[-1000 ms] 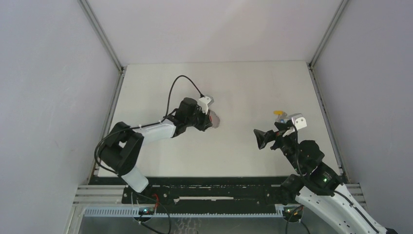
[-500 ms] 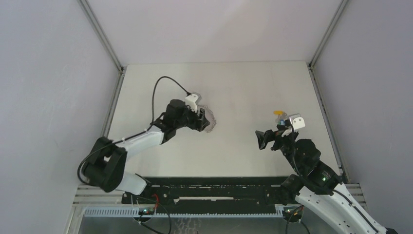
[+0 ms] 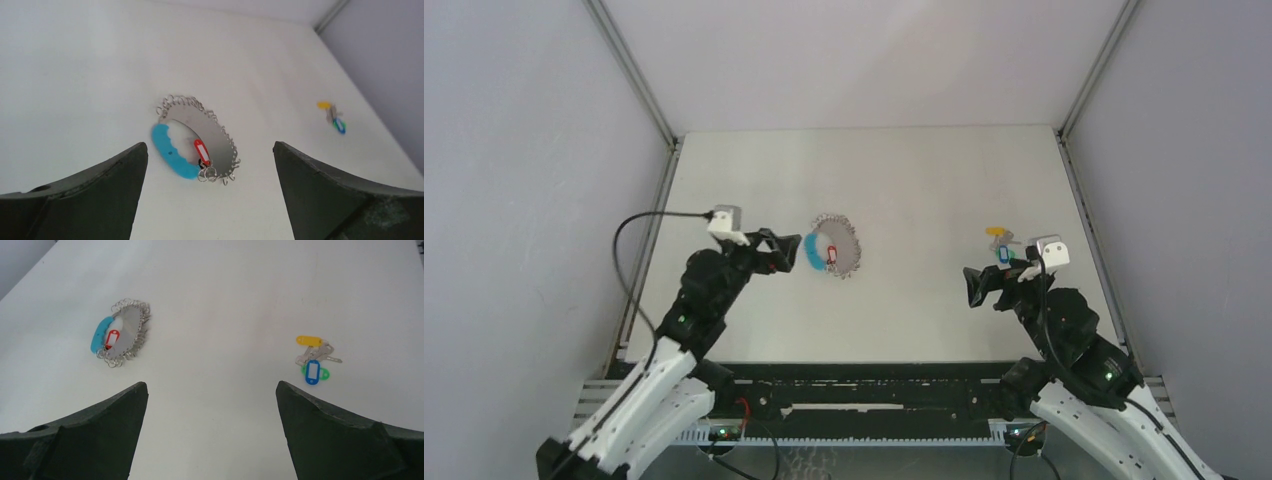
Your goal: Put the keys on the keyring
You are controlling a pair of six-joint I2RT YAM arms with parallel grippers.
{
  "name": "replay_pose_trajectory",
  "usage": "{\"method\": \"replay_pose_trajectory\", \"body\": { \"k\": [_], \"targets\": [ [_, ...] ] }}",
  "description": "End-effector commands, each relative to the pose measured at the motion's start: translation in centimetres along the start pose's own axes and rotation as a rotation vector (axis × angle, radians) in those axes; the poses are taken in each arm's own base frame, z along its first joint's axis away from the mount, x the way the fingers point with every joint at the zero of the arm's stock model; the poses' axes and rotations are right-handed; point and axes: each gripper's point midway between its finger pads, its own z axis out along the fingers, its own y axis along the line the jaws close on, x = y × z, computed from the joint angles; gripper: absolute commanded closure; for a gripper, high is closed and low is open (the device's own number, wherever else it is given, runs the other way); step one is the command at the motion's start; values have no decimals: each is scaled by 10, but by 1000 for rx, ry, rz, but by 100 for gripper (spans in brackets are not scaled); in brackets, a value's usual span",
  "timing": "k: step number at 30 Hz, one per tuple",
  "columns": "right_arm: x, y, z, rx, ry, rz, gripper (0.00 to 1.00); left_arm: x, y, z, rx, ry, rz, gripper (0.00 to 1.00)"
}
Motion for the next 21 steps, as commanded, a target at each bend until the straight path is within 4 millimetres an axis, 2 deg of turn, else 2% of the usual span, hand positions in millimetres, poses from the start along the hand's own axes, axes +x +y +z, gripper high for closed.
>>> {"method": "replay_pose_trajectory", "body": {
  "k": [1,3,6,8,13,17,21],
  "targets": [
    [-25,-12,-16,48,-58,31,0,-15,41,-43,-251,-138,-205,0],
    [-26,-17,-20,65,-63,24,0,-28,46,-65,-288,-184,-213,0],
    [-26,-24,-26,85,-72,27,0,-51,36,-95,-254,-221,-177,0],
    [-25,-28,-30,102,-83,37,0,-61,31,-113,-242,-230,-145,0],
    [-29,-33,-37,110,-133,67,0,-77,35,-147,-264,-266,-30,0],
    [-29,-36,-37,123,-140,75,0,-75,40,-155,-271,-281,49,0],
    [-28,-36,-34,134,-129,75,0,-63,41,-148,-250,-268,84,0]
  ]
}}
